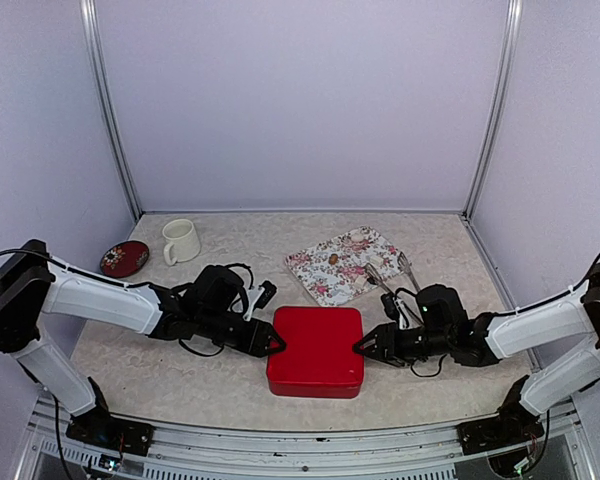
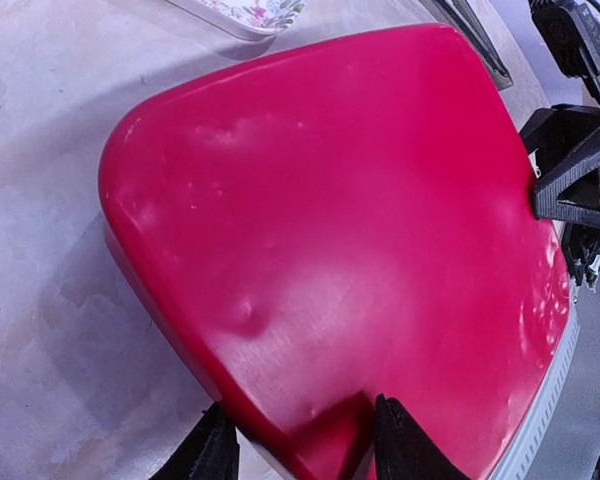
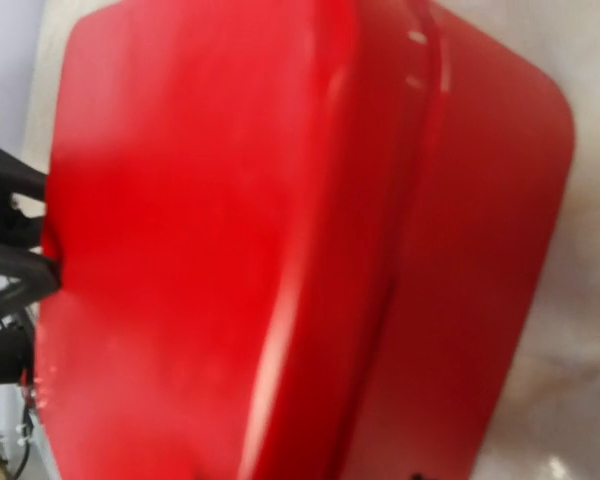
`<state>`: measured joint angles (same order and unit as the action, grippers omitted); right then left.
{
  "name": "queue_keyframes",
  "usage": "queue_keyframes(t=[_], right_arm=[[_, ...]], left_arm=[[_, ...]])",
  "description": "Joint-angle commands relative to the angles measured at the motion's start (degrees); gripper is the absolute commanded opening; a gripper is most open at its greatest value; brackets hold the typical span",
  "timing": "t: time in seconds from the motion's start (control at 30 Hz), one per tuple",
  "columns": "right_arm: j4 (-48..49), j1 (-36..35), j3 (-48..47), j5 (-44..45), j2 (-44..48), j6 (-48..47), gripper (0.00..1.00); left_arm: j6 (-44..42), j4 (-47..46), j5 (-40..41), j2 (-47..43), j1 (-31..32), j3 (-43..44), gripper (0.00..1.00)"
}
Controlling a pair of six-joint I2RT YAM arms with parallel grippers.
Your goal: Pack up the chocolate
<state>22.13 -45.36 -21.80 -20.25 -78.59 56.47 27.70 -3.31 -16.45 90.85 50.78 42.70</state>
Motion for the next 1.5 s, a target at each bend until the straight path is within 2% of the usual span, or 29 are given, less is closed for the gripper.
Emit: queue_keyframes(t=[0.0, 0.13, 0.27, 0.5, 0.6, 0.67, 0.73, 0.87, 0.97, 1.13, 1.27, 1.47], right_arm=[[0.06, 1.7, -0.28, -1.47, -2.16, -2.09, 0.43], [0.21, 2.01, 0.48, -2.34, -3.95, -2.61, 0.38], [1.12, 2.23, 1.96, -2.86, -6.36, -2.95, 0.34], [4.86, 4.11, 4.89, -4.04, -11.28, -3.1, 0.22], [5.95, 4.28, 4.53, -5.18, -12.79, -3.73, 0.2], [6.24, 4.24, 3.7, -5.94, -13.67, -4.27, 0.2], [6.49, 4.23, 3.09, -6.7, -14.24, -4.59, 0.22], [4.67, 4.23, 1.78, -7.04, -12.22, -5.54, 0.36], [1.08, 4.23, 0.11, -4.52, -8.15, -6.66, 0.48], [-3.81, 5.71, -4.16, -1.56, -5.87, -10.17, 0.61], [-2.44, 9.87, -5.83, -2.53, -7.6, -11.8, 0.64], [-1.21, 11.39, -12.03, -5.18, -12.94, -16.26, 0.62]], left_arm=[[-1.42, 0.76, 0.71, 2.26, 0.09, 1.34, 0.45], [-1.67, 0.72, 0.36, 4.38, -0.16, 1.08, 0.46], [-2.15, 0.94, 0.64, 3.6, -0.07, 0.9, 0.55], [-2.79, 1.76, 1.0, 4.68, -0.03, 1.6, 0.57], [-2.61, 1.16, 0.68, 5.28, -0.18, 1.26, 0.58], [-2.08, 0.03, -1.1, 5.46, -0.96, 0.87, 0.54], [-1.59, -0.37, -1.69, 5.07, -2.18, 0.68, 0.53], [-2.48, 1.03, -0.81, 2.15, -3.8, 1.7, 0.66], [-3.24, 2.3, -1.62, 1.86, -5.85, 3.07, 0.71], [-3.55, 1.4, -3.61, 2.43, -9.21, 4.05, 0.83], [-3.9, 0.56, -4.66, 3.58, -10.49, 5.83, 0.87], [-4.08, -2.14, -8.24, 7.76, -11.18, 8.42, 0.83]])
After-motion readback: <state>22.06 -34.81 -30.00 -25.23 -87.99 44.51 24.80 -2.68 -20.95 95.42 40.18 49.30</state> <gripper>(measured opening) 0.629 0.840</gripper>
